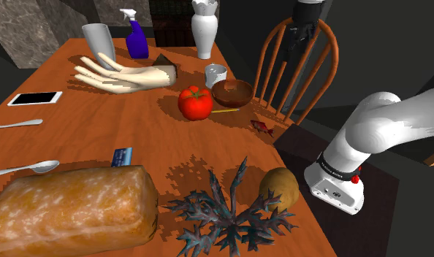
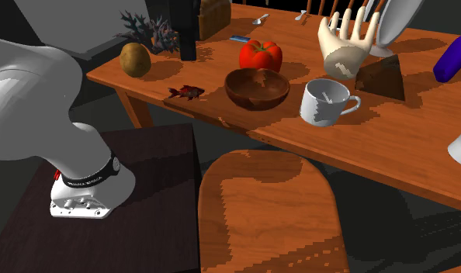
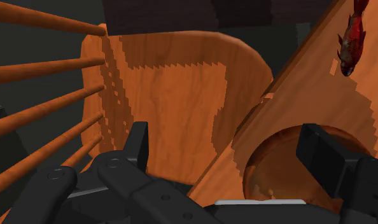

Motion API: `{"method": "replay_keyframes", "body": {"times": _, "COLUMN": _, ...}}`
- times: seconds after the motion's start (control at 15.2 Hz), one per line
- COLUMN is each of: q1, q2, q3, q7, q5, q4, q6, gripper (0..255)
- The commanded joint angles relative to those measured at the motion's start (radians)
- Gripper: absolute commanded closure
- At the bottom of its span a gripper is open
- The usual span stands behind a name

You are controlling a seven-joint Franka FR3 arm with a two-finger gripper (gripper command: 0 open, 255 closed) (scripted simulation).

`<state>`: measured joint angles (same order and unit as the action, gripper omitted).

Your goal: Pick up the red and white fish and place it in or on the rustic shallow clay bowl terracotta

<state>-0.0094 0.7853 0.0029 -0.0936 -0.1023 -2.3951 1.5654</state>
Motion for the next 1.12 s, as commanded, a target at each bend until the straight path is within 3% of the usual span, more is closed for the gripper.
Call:
{"method": "replay_keyframes", "body": {"times": 0.0, "q1": 0.0, "q2": 0.0, "q3": 0.0, "q7": 0.0, "q5": 0.0, "q4": 0.0, "q6": 0.0, "gripper": 0}}
{"method": "replay_keyframes", "body": {"times": 0.59, "q1": 0.097, "q2": 0.121, "q3": 0.124, "q7": -0.124, "q5": 0.137, "q4": -0.273, "q6": 0.196, "gripper": 0}}
{"method": "replay_keyframes", "body": {"times": 1.06, "q1": 0.206, "q2": 0.134, "q3": 0.254, "q7": -0.231, "q5": 0.271, "q4": -0.431, "q6": 0.384, "gripper": 0}}
